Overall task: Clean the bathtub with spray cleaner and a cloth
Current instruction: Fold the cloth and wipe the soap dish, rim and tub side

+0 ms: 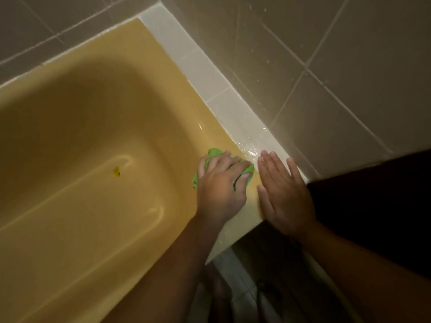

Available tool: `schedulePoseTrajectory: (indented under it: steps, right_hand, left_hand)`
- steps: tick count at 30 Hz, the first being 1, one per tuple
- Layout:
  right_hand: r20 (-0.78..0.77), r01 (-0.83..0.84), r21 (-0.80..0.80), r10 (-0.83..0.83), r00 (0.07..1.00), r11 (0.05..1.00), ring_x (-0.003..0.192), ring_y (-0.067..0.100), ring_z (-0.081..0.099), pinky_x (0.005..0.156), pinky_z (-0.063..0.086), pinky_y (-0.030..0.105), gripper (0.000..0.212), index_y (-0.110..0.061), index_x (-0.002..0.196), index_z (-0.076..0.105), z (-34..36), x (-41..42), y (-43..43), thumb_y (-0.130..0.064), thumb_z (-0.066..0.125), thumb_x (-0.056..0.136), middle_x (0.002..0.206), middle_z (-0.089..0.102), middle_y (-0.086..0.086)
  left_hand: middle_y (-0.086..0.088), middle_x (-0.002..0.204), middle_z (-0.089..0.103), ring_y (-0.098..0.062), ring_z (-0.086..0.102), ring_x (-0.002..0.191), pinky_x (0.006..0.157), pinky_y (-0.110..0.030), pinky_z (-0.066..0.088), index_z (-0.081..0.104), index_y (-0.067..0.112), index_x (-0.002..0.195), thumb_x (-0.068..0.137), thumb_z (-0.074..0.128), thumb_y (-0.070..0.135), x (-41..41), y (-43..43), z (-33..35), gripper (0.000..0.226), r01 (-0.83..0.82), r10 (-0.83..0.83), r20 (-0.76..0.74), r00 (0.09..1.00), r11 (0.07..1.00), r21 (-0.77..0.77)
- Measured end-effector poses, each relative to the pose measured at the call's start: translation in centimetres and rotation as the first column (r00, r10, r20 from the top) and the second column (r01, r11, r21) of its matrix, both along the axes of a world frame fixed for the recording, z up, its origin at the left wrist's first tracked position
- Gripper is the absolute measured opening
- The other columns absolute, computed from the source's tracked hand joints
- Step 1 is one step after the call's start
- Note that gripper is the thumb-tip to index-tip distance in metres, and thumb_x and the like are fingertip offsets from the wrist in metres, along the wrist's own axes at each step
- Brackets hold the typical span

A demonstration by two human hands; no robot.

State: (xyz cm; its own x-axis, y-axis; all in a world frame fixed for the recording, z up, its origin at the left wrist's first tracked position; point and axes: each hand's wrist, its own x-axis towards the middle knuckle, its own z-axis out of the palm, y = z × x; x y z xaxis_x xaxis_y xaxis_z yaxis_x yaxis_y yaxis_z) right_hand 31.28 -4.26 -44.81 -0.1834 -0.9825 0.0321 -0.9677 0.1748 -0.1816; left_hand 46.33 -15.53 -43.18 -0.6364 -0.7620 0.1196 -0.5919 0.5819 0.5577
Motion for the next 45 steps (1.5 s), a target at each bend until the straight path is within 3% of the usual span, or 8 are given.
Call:
schedulePoseTrajectory:
  steps: [4, 9, 12, 17, 24, 29, 39, 45]
  right_hand:
    - [-0.002, -0.048, 0.003, 0.048, 0.999, 0.999, 0.157, 0.03, 0.025, 0.125, 0.022, 0.056, 0.058, -0.003, 0.158, 0.037, 0.1, -0.7, 3.2, -0.028, 0.026, 0.107, 0.167, 0.032, 0.012]
    - [0.0, -0.082, -0.028, 0.082, 0.997, 0.996, 0.158, 0.027, 0.023, 0.125, 0.023, 0.057, 0.056, -0.007, 0.159, 0.038, 0.2, -0.5, 4.9, -0.029, 0.031, 0.108, 0.168, 0.031, 0.008]
    - [-0.038, -0.109, -0.038, 0.108, 0.993, 0.993, 0.157, 0.029, 0.025, 0.124, 0.024, 0.058, 0.056, -0.005, 0.158, 0.038, 0.2, -0.3, 3.9, -0.03, 0.03, 0.109, 0.167, 0.032, 0.01]
    - [-0.033, -0.114, 0.006, 0.114, 0.993, 0.993, 0.159, 0.026, 0.019, 0.127, 0.018, 0.055, 0.058, -0.007, 0.161, 0.032, 0.3, 0.1, 1.2, -0.033, 0.027, 0.109, 0.169, 0.028, 0.008]
    - [-0.04, -0.14, 0.102, 0.145, 0.989, 0.985, 0.161, 0.02, 0.002, 0.128, 0.009, 0.053, 0.079, -0.005, 0.164, 0.014, 0.7, 2.2, -5.6, -0.058, 0.022, 0.106, 0.173, 0.01, 0.01]
    - [-0.072, -0.147, 0.063, 0.151, 0.986, 0.987, 0.161, 0.025, 0.008, 0.127, 0.012, 0.053, 0.097, -0.003, 0.163, 0.019, 0.6, 2.9, -12.1, -0.07, 0.038, 0.096, 0.172, 0.014, 0.012]
    - [-0.106, -0.199, 0.085, 0.207, 0.973, 0.976, 0.159, 0.029, 0.018, 0.127, 0.014, 0.053, 0.101, -0.001, 0.162, 0.024, 0.9, 3.3, -26.3, -0.069, 0.045, 0.09, 0.169, 0.022, 0.015]
    - [-0.103, -0.211, 0.11, 0.222, 0.97, 0.971, 0.158, 0.031, 0.021, 0.126, 0.016, 0.056, 0.105, -0.002, 0.162, 0.025, 0.9, 3.6, -33.2, -0.071, 0.047, 0.086, 0.169, 0.024, 0.015]
  left_hand:
    - [0.009, 0.125, 0.07, -0.02, 0.056, 0.13, 0.116, -0.053, 0.03, 0.073, 0.034, 0.12, 0.097, 0.062, 0.034, 0.7, 7.1, 1.3, 0.026, 0.025, -0.025, 0.039, 0.999, 1.0, 0.006]
    - [0.013, 0.125, 0.071, -0.014, 0.059, 0.129, 0.12, -0.049, 0.028, 0.076, 0.036, 0.113, 0.091, 0.072, 0.033, 5.7, 10.0, 0.3, 0.023, 0.208, -0.208, -0.011, 0.978, 0.978, -0.019]
    - [0.014, 0.121, 0.072, -0.011, 0.06, 0.126, 0.113, -0.049, 0.035, 0.078, 0.033, 0.115, 0.094, 0.07, 0.036, 4.8, 8.1, 0.0, 0.022, 0.119, -0.117, -0.089, 0.989, 0.993, 0.018]
    - [0.005, 0.128, 0.07, -0.015, 0.052, 0.129, 0.113, -0.048, 0.039, 0.075, 0.025, 0.123, 0.097, 0.064, 0.031, 1.6, 1.6, -0.6, 0.029, -0.166, 0.208, -0.177, 0.962, 0.96, 0.226]
    - [-0.001, 0.129, 0.069, -0.02, 0.052, 0.131, 0.112, -0.046, 0.04, 0.073, 0.025, 0.125, 0.099, 0.06, 0.034, -0.3, -8.0, -1.3, 0.031, -0.235, 0.271, -0.205, 0.94, 0.954, 0.185]
    - [-0.005, 0.131, 0.068, -0.02, 0.05, 0.133, 0.106, -0.022, 0.033, 0.071, 0.022, 0.13, 0.103, 0.06, 0.029, -0.1, -16.6, -1.3, 0.03, -0.278, 0.304, -0.201, 0.931, 0.949, 0.148]
    - [-0.006, 0.126, 0.069, -0.025, 0.053, 0.128, 0.111, -0.042, 0.039, 0.072, 0.019, 0.128, 0.101, 0.054, 0.036, 0.6, -30.5, -2.0, 0.036, -0.288, 0.298, -0.21, 0.931, 0.955, 0.079]
    - [-0.003, 0.116, 0.07, -0.024, 0.056, 0.112, 0.108, -0.05, 0.038, 0.072, 0.021, 0.126, 0.101, 0.052, 0.039, 1.5, -37.7, -1.9, 0.037, -0.285, 0.273, -0.169, 0.947, 0.957, -0.054]
